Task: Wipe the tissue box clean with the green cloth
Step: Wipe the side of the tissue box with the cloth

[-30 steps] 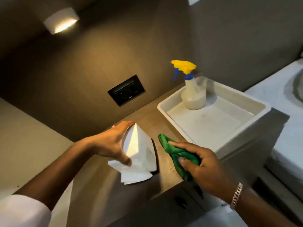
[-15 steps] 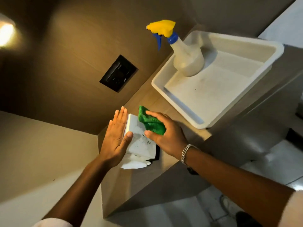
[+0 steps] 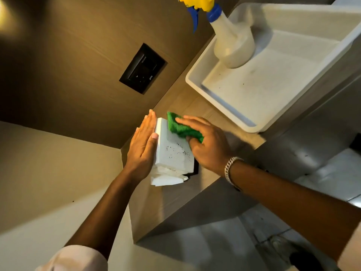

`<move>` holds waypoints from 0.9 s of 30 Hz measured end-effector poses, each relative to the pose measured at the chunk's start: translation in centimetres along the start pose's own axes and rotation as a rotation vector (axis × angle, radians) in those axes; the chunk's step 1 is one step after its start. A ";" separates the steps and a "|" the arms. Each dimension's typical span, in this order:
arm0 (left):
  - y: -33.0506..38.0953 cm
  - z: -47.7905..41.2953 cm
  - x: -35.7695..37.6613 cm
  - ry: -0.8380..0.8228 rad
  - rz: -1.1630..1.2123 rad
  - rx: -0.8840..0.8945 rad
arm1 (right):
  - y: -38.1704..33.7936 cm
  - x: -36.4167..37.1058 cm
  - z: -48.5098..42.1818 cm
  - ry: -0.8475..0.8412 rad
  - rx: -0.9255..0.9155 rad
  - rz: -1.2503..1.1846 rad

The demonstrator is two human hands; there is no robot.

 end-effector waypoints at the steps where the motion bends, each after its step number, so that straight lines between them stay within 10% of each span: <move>1: 0.0 -0.2 -0.1 0.004 -0.021 0.017 | 0.1 0.3 -1.1 0.001 0.005 -0.003; 27: 0.4 0.1 0.4 0.028 -0.144 0.137 | -0.1 3.0 10.6 0.095 -0.077 0.052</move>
Point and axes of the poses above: each hand's wrist, its own z-axis away from the middle knuckle, its own x-axis out of the palm, y = z × x, the point moved 7 cm from there along -z, towards the middle knuckle, and after that the axes turned 9 degrees about y, right-handed, at the moved point
